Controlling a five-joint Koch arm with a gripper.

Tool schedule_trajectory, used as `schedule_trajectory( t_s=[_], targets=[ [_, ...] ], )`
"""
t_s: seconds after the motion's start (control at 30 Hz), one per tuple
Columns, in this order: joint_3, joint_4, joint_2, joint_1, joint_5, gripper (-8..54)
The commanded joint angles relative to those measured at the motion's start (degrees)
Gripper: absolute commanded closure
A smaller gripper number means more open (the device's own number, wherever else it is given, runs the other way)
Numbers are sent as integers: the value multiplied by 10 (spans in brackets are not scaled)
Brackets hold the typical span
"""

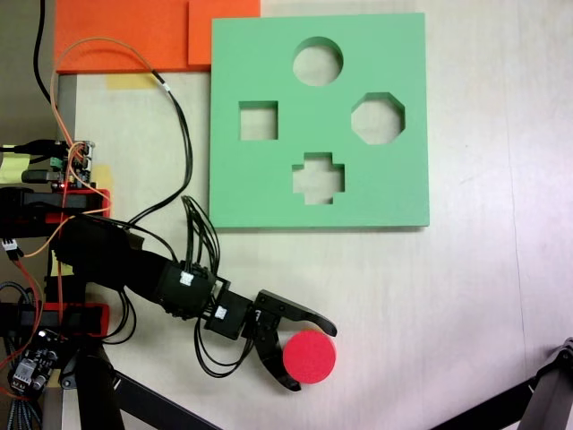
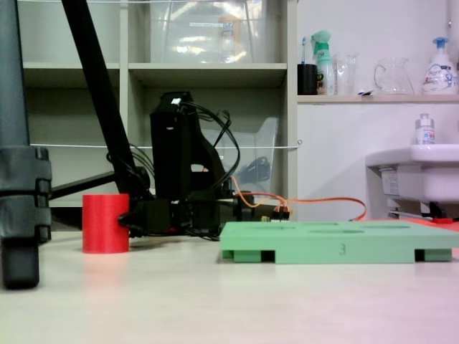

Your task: Put the cylinder block into the corresponding hole

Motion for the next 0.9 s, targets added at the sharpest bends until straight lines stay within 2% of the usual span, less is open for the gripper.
schedule_trajectory(
  t_s=[0.0, 0.1, 0.27, 0.43, 0.53, 0.63, 0.7, 0.8, 0.87],
  targets=[
    [-19, -75, 0, 3, -1, -21],
    [-40, -62, -9, 3, -7, 1],
    [-55, -55, -12, 5, -11, 71],
    [-52, -53, -11, 0, -11, 181],
    [-31, -54, 26, -13, -13, 191],
    [4, -29, 113, -54, -11, 193],
    [29, 42, 229, -113, -11, 221],
    [26, 202, 393, -240, -13, 221],
    [7, 250, 430, -308, -16, 221]
  ],
)
